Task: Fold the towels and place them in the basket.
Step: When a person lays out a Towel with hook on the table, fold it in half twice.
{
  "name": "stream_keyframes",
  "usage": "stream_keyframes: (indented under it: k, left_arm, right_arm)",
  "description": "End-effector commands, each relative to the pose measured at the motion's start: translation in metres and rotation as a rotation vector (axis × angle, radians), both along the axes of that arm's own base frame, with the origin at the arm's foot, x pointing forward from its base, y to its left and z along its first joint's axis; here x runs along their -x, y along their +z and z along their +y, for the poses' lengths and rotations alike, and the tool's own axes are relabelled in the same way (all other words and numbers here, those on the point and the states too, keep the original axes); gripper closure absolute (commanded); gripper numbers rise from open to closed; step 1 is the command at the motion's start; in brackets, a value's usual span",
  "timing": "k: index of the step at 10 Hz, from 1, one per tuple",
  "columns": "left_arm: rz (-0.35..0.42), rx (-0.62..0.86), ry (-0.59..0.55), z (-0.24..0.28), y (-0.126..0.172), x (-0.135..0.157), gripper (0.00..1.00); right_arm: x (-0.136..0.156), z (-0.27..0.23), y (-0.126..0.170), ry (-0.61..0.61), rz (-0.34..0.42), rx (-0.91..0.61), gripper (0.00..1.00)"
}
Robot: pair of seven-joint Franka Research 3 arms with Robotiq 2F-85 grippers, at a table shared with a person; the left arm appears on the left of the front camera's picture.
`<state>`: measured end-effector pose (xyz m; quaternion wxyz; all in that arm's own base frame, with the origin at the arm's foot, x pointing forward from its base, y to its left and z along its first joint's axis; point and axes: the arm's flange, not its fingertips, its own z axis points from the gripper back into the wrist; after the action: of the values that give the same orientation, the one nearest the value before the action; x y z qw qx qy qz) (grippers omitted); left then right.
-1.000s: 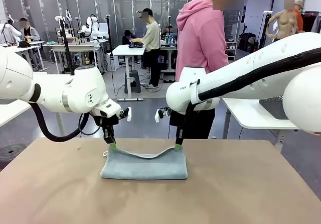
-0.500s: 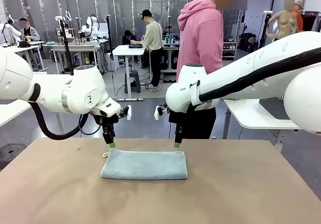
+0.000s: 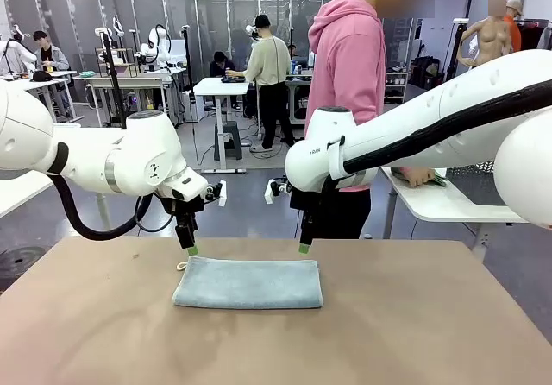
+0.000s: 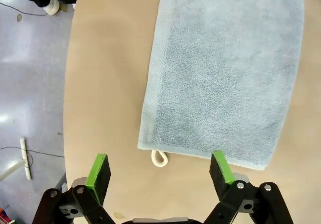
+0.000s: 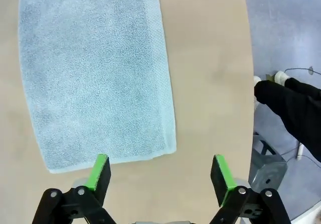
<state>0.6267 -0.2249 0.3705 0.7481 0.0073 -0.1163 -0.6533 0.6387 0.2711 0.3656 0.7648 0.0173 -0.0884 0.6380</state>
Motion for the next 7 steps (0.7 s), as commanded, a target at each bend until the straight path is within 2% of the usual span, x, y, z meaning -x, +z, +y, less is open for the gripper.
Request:
stream_keyframes:
  k: [1, 7]
  left_arm:
    - [-0.007, 0.001, 0.005, 0.0016, -0.0001, -0.0039, 0.00]
    - [-0.007, 0.001, 0.005, 0.0016, -0.0001, -0.0039, 0.00]
  right_arm:
    - [-0.0017, -0.0022, -0.0011, 0.006, -0.002, 0.003, 0.00]
    - [-0.0017, -0.0022, -0.0011, 0.006, -0.002, 0.003, 0.00]
